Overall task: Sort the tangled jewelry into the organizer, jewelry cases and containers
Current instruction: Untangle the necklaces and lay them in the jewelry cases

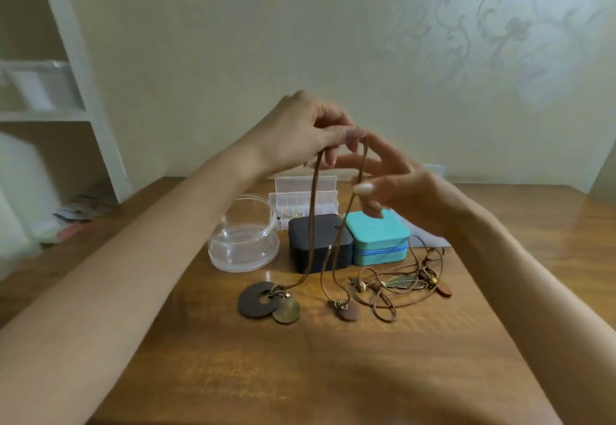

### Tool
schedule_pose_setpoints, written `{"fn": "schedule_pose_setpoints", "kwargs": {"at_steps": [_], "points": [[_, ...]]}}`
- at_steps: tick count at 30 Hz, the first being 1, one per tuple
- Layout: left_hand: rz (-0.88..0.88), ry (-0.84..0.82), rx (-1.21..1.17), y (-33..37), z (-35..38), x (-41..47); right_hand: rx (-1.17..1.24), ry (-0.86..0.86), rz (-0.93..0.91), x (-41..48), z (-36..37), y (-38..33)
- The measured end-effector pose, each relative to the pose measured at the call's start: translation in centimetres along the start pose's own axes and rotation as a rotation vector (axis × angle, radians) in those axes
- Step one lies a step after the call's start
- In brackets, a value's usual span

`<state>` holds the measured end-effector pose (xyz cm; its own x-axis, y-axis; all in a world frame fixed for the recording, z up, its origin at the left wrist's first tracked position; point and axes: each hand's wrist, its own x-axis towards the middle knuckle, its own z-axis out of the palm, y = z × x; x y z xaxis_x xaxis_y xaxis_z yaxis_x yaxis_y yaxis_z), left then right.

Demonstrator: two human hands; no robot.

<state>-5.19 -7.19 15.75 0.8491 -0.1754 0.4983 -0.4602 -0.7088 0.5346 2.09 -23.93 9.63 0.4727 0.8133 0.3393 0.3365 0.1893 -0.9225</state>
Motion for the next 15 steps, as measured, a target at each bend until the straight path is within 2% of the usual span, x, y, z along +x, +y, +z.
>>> {"fn": "schedule_pose_setpoints", "kwargs": {"at_steps": [3,6,11,13,15], "points": [[0.064,0.063,0.156,0.4,-0.9,0.4,-0.036,-0.014,0.017,1.9,0.8,-2.0],[0.088,0.197,0.15,0.6,-2.8,0.5,-0.042,-0.07,0.04,3.1,1.6,-2.2],[-0.008,0.323,-0.12,-1.2,-5.8,-0.9,0.058,-0.074,0.061,3.2,1.5,-2.7],[-0.148,0.352,-0.3,-3.1,-5.9,-2.0,0.08,-0.008,0.049,3.0,1.5,-3.4],[-0.365,0.351,-0.551,-5.3,-4.7,-3.2,0.125,0.084,-0.004,3.0,1.7,-4.1]]}}
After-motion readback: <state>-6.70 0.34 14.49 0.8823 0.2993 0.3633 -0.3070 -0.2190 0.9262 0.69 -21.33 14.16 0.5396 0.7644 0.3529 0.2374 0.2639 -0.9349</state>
